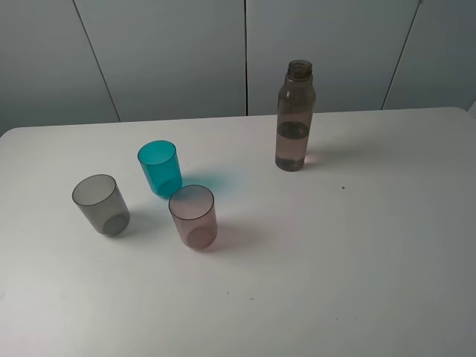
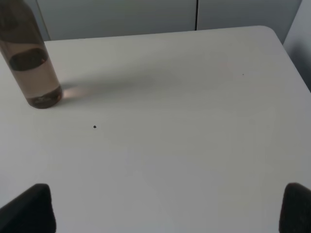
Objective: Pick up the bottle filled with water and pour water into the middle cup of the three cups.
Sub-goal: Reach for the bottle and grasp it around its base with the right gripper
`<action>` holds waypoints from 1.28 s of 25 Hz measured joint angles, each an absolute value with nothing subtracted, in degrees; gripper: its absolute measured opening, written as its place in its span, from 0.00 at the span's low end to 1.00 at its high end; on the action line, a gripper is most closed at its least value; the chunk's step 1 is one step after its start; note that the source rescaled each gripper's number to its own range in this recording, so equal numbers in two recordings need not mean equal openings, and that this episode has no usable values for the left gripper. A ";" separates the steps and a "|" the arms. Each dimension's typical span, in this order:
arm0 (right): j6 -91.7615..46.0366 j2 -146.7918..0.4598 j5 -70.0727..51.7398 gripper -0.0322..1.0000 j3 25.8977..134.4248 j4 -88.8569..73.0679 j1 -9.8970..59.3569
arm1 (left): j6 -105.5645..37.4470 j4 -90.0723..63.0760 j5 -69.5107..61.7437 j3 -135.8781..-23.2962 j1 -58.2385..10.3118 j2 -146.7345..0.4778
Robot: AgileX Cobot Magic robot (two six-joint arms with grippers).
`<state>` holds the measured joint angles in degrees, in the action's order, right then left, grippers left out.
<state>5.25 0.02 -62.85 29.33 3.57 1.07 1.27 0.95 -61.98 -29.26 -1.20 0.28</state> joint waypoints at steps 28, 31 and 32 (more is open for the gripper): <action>-2.36 -63.16 -26.65 1.00 45.37 -6.84 16.71 | 1.27 0.95 -61.98 -29.26 -1.20 0.28; -2.47 -69.44 -22.94 1.00 45.37 -6.84 19.65 | 1.27 0.95 -61.98 -29.26 -1.20 0.28; -2.47 -71.70 -21.30 1.00 45.37 -6.99 20.46 | 1.27 0.95 -61.98 -29.26 -1.20 0.28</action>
<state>-2.47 -71.70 -21.30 45.37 -6.99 20.46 1.27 0.95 -61.98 -29.26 -1.20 0.28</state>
